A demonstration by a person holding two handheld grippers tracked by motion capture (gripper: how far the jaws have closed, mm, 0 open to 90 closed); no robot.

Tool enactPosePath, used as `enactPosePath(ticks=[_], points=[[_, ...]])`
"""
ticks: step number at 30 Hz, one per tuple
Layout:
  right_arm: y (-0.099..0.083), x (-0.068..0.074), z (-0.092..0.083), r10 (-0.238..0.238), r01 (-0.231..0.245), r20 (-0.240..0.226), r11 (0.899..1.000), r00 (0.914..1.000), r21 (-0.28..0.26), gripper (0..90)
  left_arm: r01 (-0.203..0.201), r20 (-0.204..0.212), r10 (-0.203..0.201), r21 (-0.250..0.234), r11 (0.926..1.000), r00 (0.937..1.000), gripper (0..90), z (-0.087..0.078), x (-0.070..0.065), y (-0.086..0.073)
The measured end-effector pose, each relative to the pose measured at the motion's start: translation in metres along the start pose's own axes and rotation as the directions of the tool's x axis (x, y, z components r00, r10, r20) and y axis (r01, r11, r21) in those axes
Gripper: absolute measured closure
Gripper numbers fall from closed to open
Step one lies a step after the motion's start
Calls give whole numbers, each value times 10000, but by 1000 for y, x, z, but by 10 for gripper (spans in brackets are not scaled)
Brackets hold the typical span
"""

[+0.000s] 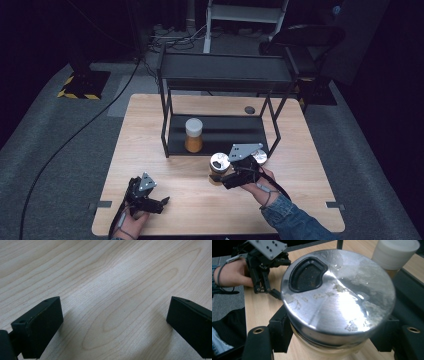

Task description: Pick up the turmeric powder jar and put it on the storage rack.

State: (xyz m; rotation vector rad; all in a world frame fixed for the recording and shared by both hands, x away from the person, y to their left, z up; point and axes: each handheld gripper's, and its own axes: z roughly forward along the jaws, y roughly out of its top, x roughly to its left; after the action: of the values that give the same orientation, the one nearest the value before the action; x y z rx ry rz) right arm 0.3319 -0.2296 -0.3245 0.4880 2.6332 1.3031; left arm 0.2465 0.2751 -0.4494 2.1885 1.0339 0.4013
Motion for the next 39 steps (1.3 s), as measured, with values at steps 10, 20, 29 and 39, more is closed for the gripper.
enactPosePath(ticks=[10, 20, 29, 39], points=[[15, -13, -1, 254, -248, 490, 9996, 9985, -126, 316, 0, 6, 0, 0, 10000, 10000, 7, 0, 0, 0], [33, -28, 1, 595, -581, 1116, 9982, 9920, -152, 316, -24, 19, 24, 9, 10000, 10000, 7, 0, 1, 1], [41, -43, 19, 1234, -1224, 1624, 9923, 9790, -161, 316, -26, 19, 26, 2, 10000, 10000, 7, 0, 1, 1], [47, -54, 44, 1673, -1786, 2534, 9837, 9528, 219, 317, -19, 21, 19, -9, 10000, 10000, 7, 0, 1, 0]])
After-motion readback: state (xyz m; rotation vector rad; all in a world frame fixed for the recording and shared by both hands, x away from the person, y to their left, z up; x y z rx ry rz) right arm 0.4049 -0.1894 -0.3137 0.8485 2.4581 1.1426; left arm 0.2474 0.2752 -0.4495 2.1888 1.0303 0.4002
